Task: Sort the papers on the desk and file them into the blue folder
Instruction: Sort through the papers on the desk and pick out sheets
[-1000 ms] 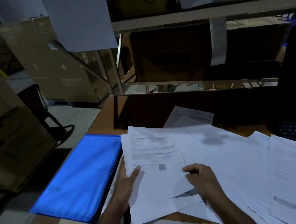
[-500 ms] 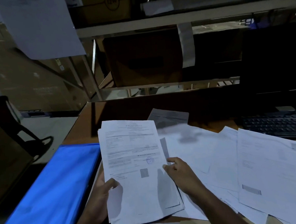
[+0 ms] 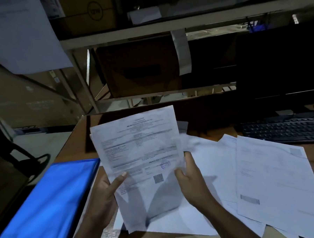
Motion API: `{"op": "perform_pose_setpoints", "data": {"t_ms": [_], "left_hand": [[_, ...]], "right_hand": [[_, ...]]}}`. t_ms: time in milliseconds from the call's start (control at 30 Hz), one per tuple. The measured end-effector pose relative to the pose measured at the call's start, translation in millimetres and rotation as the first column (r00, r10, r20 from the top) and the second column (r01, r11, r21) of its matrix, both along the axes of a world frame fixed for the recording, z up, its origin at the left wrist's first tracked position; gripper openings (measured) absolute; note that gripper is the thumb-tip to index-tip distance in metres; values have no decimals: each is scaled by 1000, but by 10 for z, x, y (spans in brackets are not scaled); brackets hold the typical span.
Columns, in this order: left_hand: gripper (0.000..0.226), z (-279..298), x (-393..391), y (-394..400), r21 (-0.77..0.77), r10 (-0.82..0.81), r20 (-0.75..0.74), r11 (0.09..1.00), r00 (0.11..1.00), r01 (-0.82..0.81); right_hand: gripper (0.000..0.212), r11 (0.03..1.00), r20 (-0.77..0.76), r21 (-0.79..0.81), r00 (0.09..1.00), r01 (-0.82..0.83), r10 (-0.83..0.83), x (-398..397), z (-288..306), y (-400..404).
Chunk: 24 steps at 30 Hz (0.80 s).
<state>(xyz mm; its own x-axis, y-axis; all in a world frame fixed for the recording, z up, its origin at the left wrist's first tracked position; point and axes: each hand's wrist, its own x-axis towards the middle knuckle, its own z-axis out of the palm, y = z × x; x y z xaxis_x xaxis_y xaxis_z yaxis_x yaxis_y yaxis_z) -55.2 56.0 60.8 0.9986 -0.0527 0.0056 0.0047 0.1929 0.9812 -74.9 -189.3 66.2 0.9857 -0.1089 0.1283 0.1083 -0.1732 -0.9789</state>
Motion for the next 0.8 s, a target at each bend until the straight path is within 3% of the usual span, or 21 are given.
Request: {"op": "perform_pose_setpoints", "data": {"t_ms": [133,233,300,333,400,467,533,633,700,800], "left_hand": [[48,62,-43,-88,20,-19,36,1000,999,18],[44,-9,-89,-202,72,-6,19,997,1000,4],[59,-2,-143,-292,77,37,-13,996,999,-36],[55,9,-173,-335,104,47,-18,994,999,-44],[23,69,-210,-381,186,80,20,979,997,-82],[28,48,-169,-350,173,134,21,975,991,-136],[45,50,-164,-305,111,178,-4,978,984,-176],[59,-170,-173,-159,31,250,-88,968,964,-249],[63,-315,-221,-104,29,308,-159,951,938,-308],[47,-347,-353,-125,19,298,-250,953,921,-303]], "right_hand": [[21,998,58,-15,997,55,-54,-28,34,-95],[31,994,-23,-94,999,-48,46,-54,-67,-183],[31,989,-65,-109,994,-98,92,-26,-140,-273],[32,988,-54,-122,995,-95,89,5,-166,-327],[39,975,-10,-216,999,-53,52,81,-191,-428],[43,904,15,-427,1000,-6,13,164,-252,-543],[52,768,5,-641,1000,12,-12,235,-381,-673],[74,627,-132,-774,991,-89,-23,244,-588,-799],[69,595,-81,-802,996,-38,-44,235,-705,-824],[37,526,90,-843,994,112,-67,289,-802,-836]]}}
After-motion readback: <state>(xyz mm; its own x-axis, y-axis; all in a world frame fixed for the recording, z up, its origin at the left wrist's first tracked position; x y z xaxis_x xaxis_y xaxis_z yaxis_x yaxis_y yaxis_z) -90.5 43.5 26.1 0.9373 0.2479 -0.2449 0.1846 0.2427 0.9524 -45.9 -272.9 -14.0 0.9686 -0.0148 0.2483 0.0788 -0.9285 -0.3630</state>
